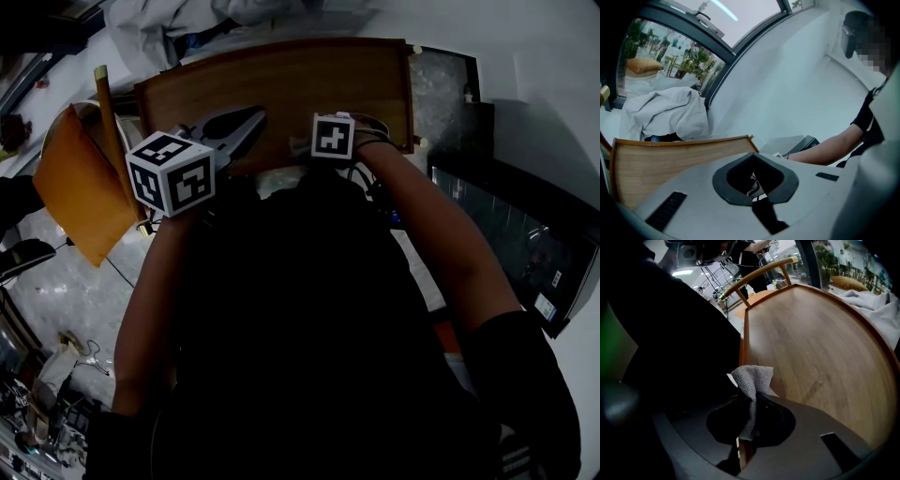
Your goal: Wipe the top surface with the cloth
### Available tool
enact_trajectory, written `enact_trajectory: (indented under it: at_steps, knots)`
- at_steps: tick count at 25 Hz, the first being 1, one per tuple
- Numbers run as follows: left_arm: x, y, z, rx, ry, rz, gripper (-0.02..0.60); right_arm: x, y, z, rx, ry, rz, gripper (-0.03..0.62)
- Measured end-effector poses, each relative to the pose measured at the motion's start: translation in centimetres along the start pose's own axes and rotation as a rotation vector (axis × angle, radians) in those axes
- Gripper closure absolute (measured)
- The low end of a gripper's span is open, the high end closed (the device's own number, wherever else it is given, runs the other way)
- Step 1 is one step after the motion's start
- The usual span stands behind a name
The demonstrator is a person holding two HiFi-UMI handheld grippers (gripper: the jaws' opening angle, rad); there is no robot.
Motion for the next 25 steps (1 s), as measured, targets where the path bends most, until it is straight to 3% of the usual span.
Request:
enact_trajectory:
  at_steps: [3,6,7,11,13,16,19,25]
  knots:
    - [0.4,-0.1,0.1,-0.016,-0.01,0.001,0.569,0.2,0.9,-0.2,0.0,0.017,0.073,0.559]
    - [0.9,-0.3,0.3,-0.034,-0.02,0.003,0.569,-1.3,-0.1,-0.1,0.033,-0.047,0.089,0.559]
    - [1.0,-0.4,0.4,-0.037,-0.023,0.004,0.569,-2.7,-1.8,-0.4,0.069,-0.086,0.033,0.559]
    - [0.7,0.4,0.6,-0.054,-0.025,0.04,0.569,-9.6,-12.7,-1.2,0.117,-0.202,-0.43,0.559]
    - [0.6,0.7,0.7,-0.072,-0.033,0.062,0.569,-11.8,-16.4,-2.4,0.145,-0.192,-0.547,0.559]
    - [0.3,0.7,0.6,-0.092,-0.047,0.08,0.569,-12.9,-19.1,-3.9,0.17,-0.143,-0.6,0.559]
    - [-0.3,0.6,-0.3,-0.102,-0.041,0.105,0.569,-12.4,-20.0,-3.8,0.118,-0.1,-0.632,0.559]
    - [-0.4,-0.3,-1.8,-0.116,-0.037,0.124,0.569,-12.4,-20.4,-3.7,0.123,-0.119,-0.681,0.559]
Point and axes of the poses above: the fingertips, and each gripper's own axes: x forward along the fingers, y to its left, z out of its top, the point moved 2 cm from there along -x, backward along the fingers, and after that the axes turned 11 degrees about y, right-handed, at the moved point
